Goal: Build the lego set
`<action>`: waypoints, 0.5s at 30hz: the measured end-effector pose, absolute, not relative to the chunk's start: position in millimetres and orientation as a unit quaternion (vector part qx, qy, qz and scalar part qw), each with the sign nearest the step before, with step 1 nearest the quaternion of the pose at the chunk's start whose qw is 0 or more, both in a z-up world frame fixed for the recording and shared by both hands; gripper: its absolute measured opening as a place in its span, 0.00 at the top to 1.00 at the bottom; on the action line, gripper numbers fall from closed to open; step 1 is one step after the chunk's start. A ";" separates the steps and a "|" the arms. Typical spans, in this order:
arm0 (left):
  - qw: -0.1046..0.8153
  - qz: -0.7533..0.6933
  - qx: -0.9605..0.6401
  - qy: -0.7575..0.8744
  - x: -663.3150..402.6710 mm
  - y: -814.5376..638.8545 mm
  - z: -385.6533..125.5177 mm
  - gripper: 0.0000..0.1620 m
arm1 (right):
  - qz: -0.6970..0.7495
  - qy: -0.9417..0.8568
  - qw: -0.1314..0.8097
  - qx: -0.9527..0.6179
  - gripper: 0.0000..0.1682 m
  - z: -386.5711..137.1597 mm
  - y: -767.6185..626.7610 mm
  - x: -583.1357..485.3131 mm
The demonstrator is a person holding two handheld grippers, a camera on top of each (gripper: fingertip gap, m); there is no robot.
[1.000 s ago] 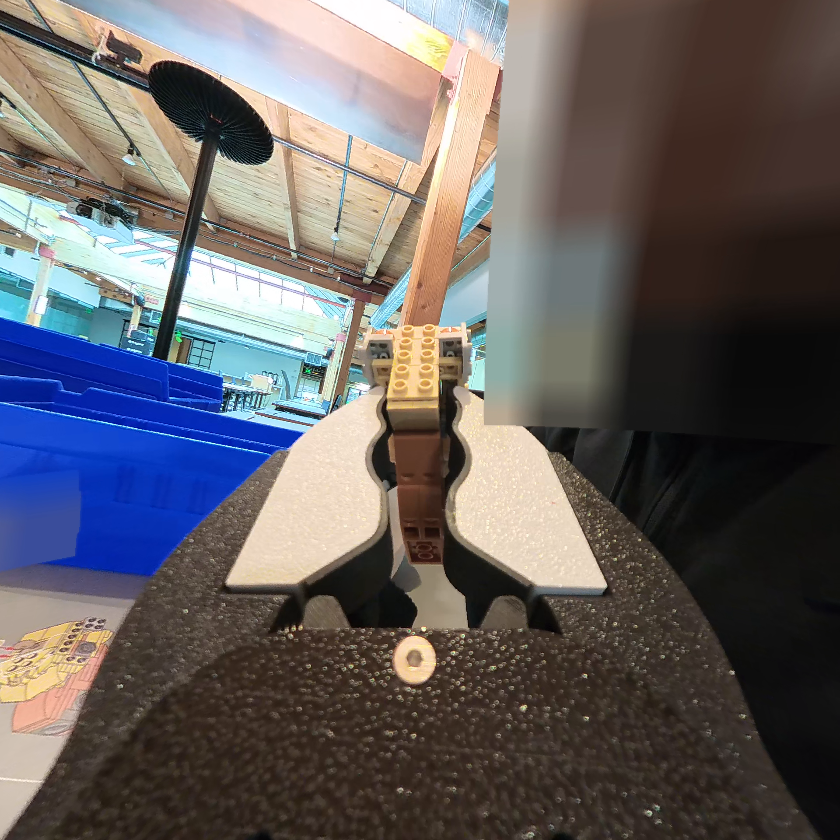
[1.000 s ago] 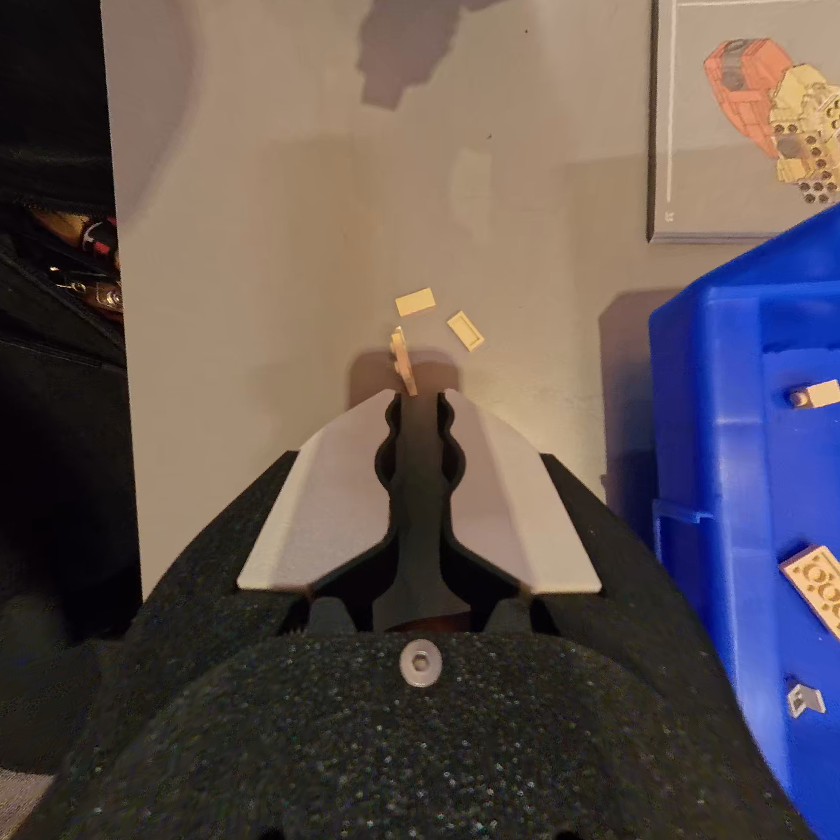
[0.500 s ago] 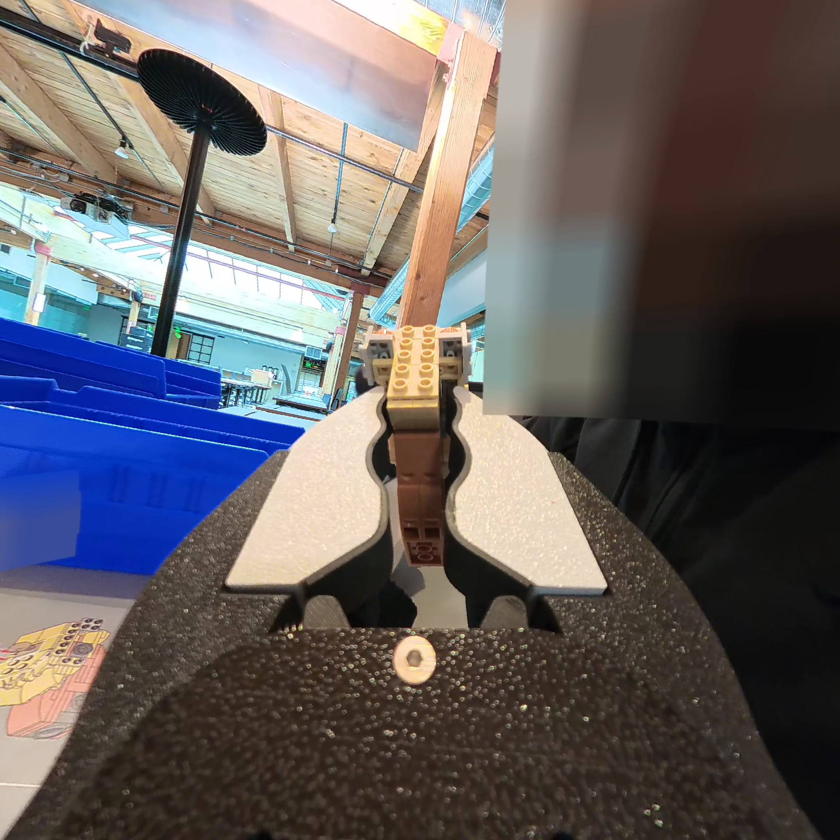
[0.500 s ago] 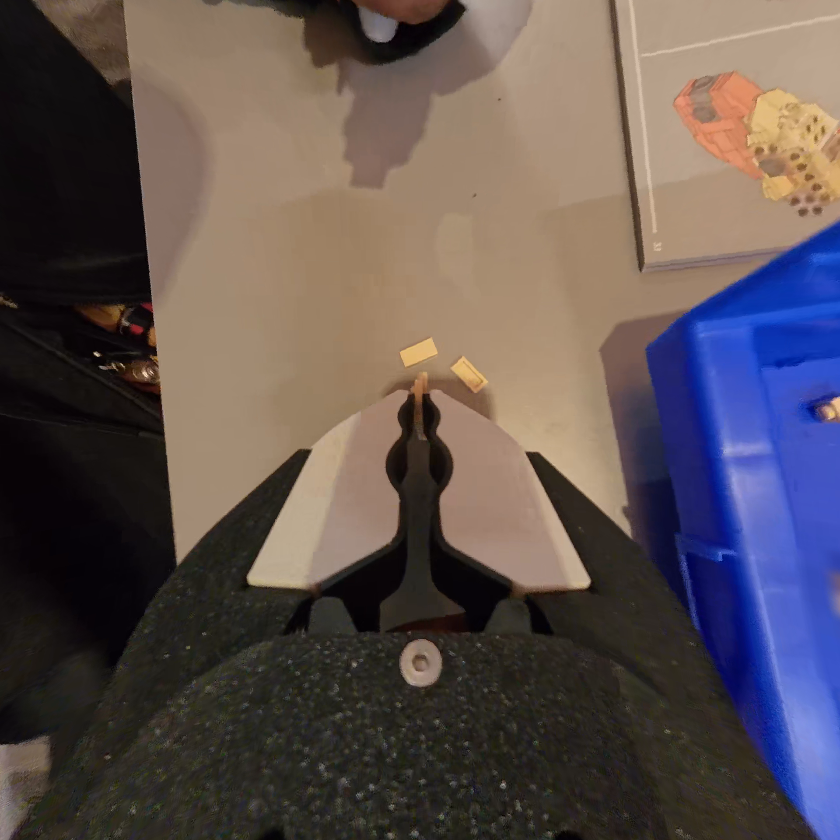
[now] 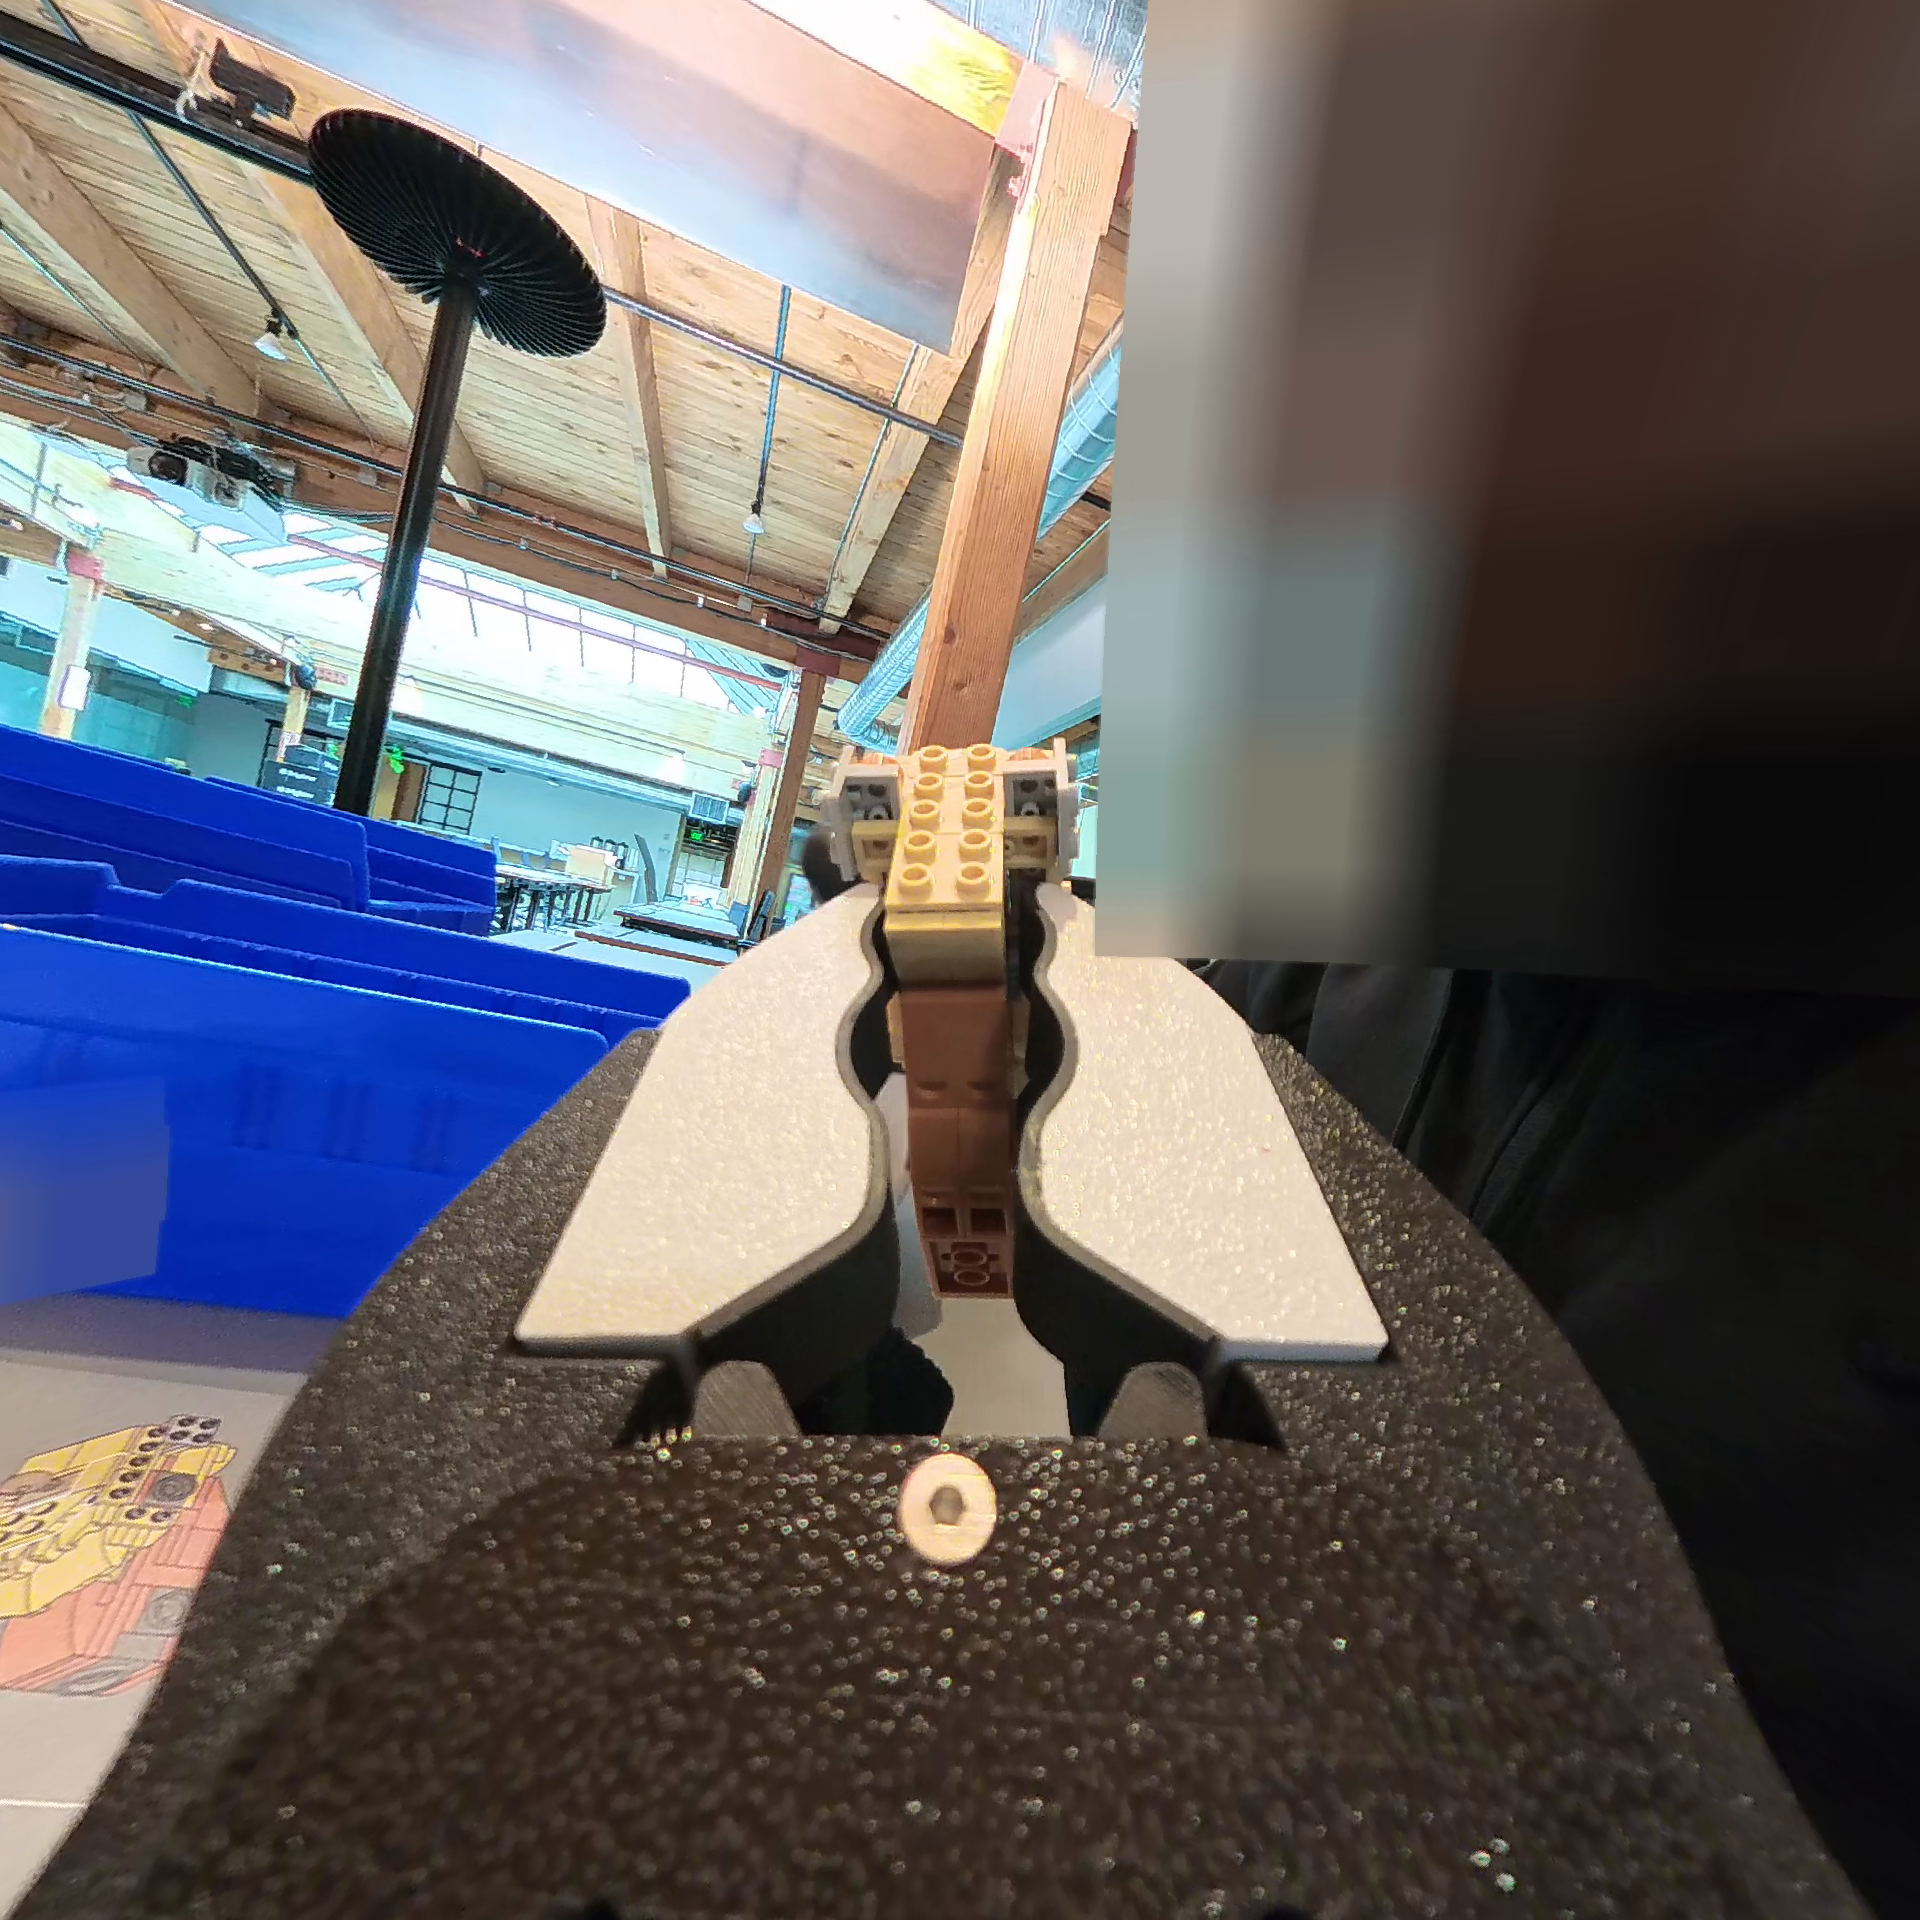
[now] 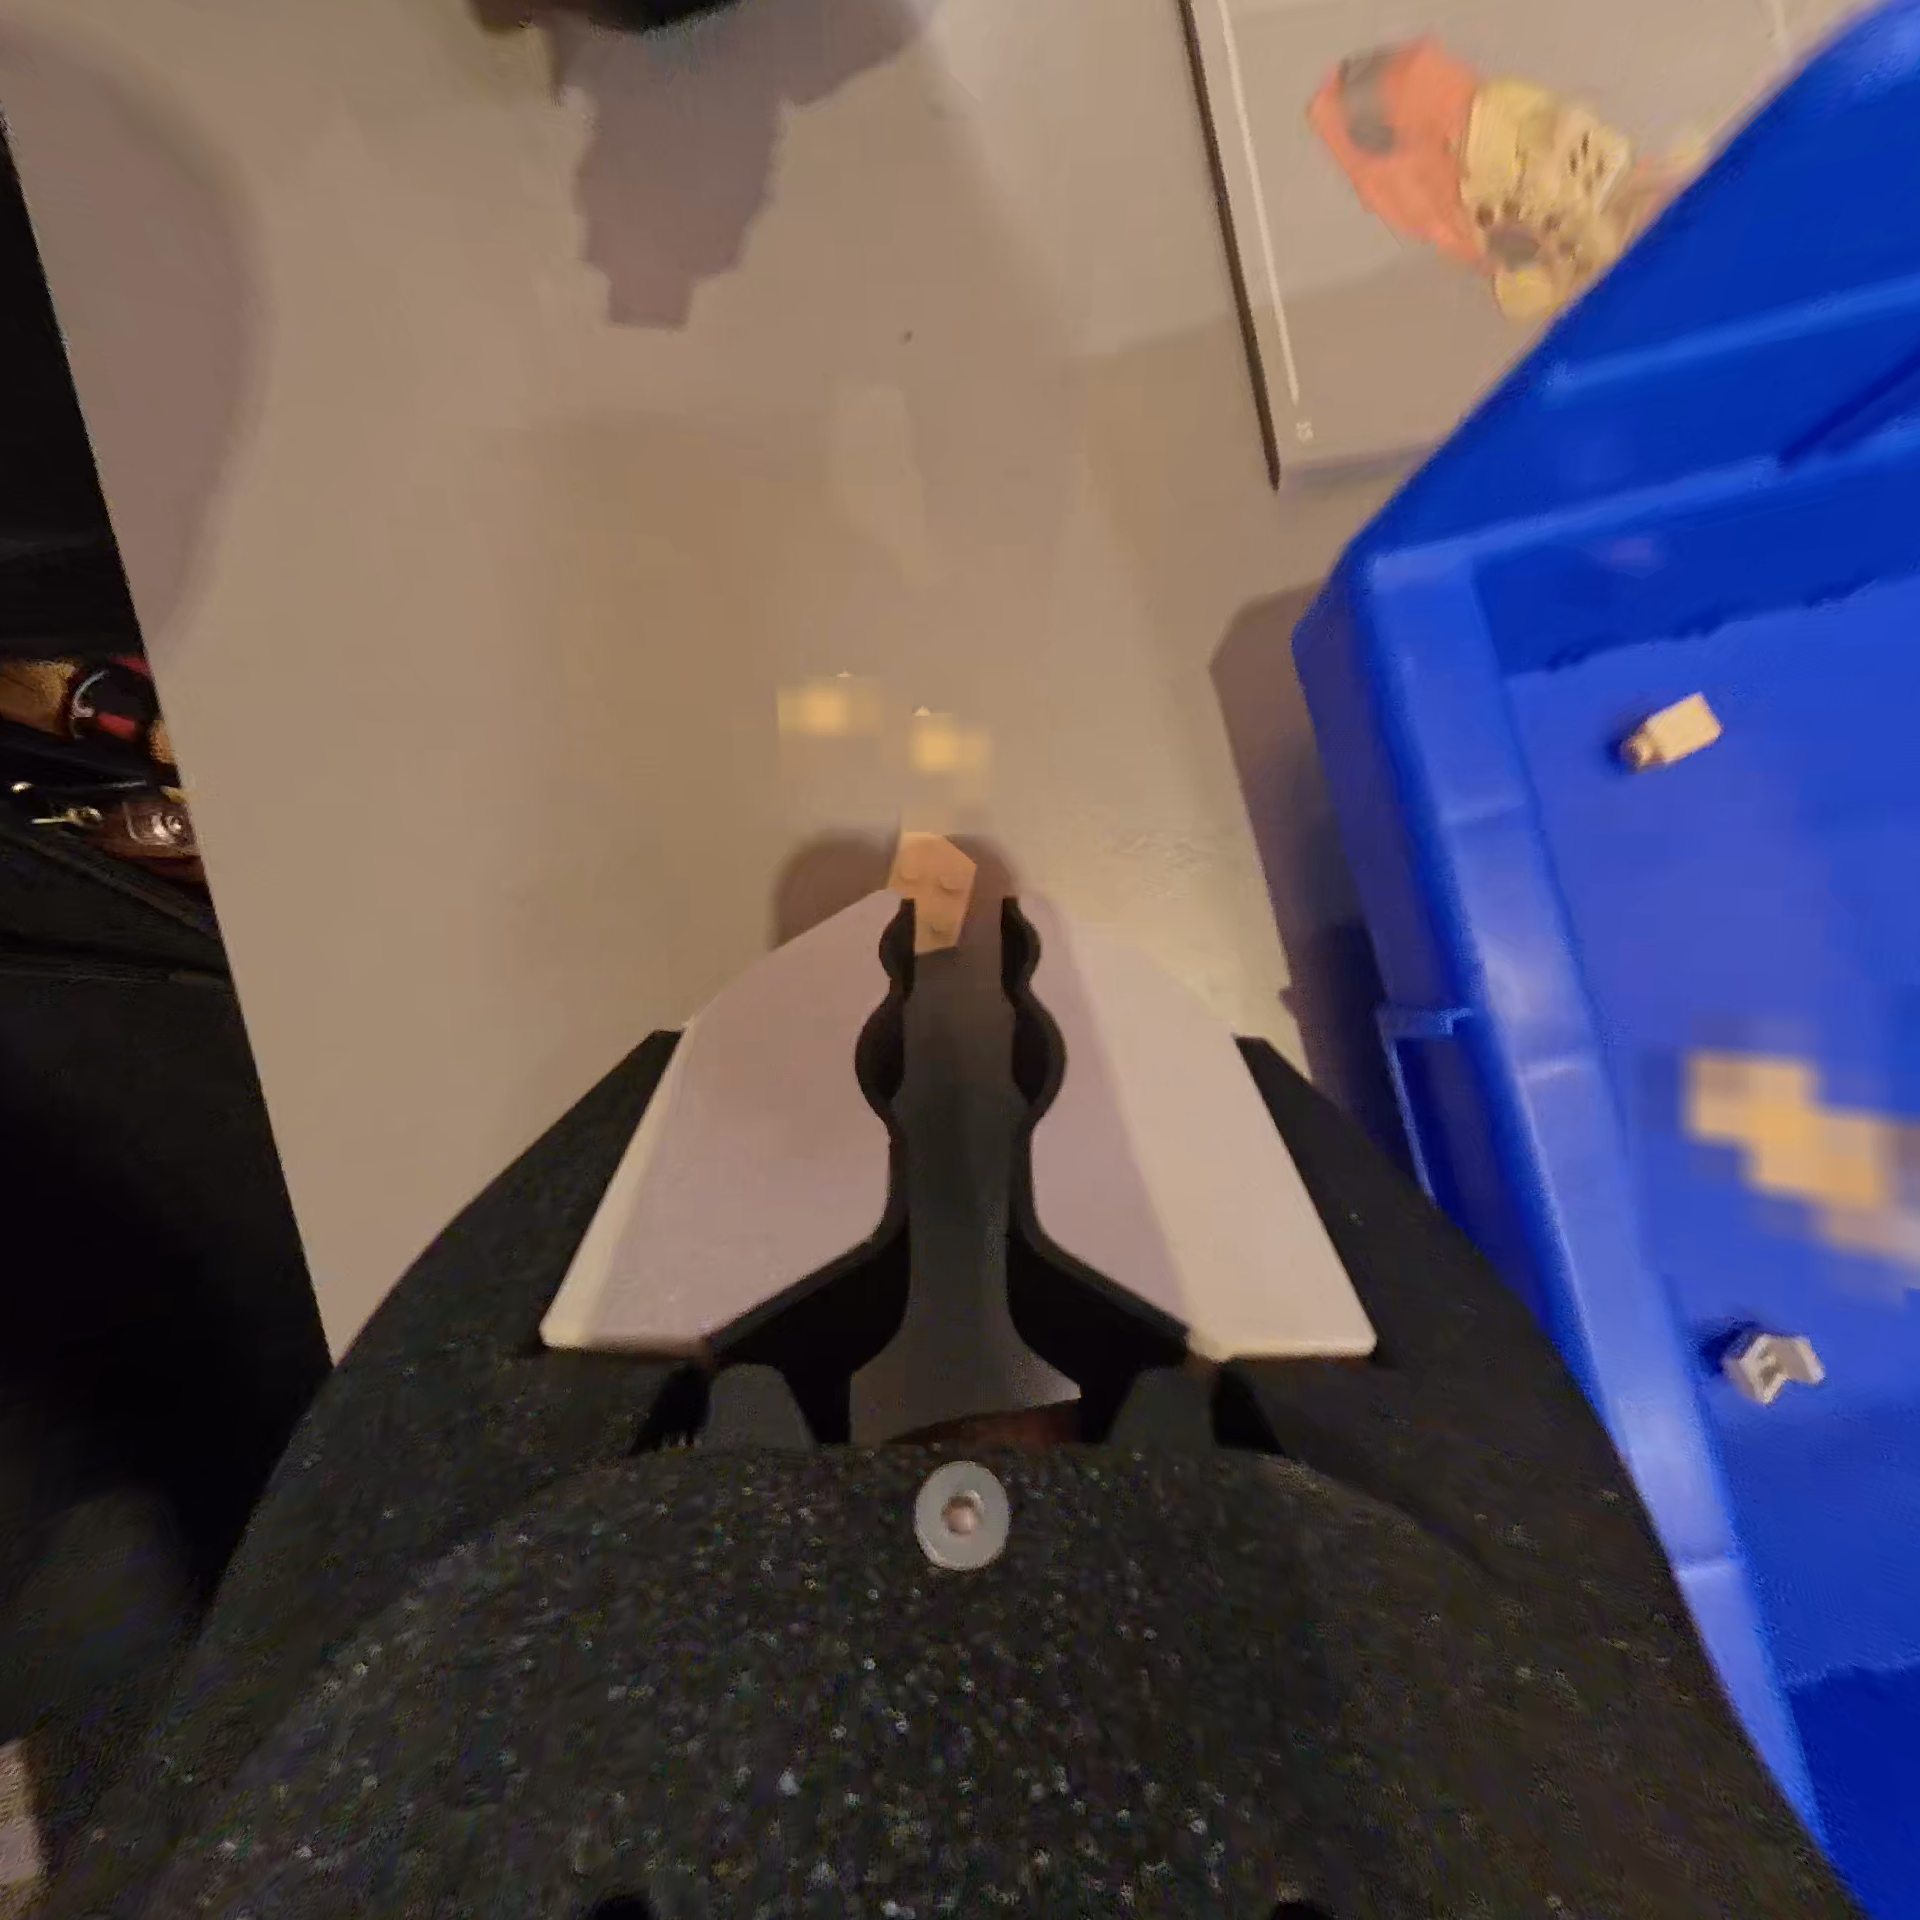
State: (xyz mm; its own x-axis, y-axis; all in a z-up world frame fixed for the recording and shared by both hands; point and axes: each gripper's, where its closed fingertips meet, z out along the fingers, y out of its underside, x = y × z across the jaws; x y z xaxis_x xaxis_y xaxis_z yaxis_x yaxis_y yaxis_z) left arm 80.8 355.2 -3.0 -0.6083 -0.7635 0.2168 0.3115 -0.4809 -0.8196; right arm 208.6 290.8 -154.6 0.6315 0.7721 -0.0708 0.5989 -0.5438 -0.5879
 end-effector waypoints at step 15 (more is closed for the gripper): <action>0.327 -0.809 -0.285 0.397 79.2 350.9 -3.8 0.87 | 0.145 -0.544 0.241 -0.791 0.90 -162.6 296.3 157.2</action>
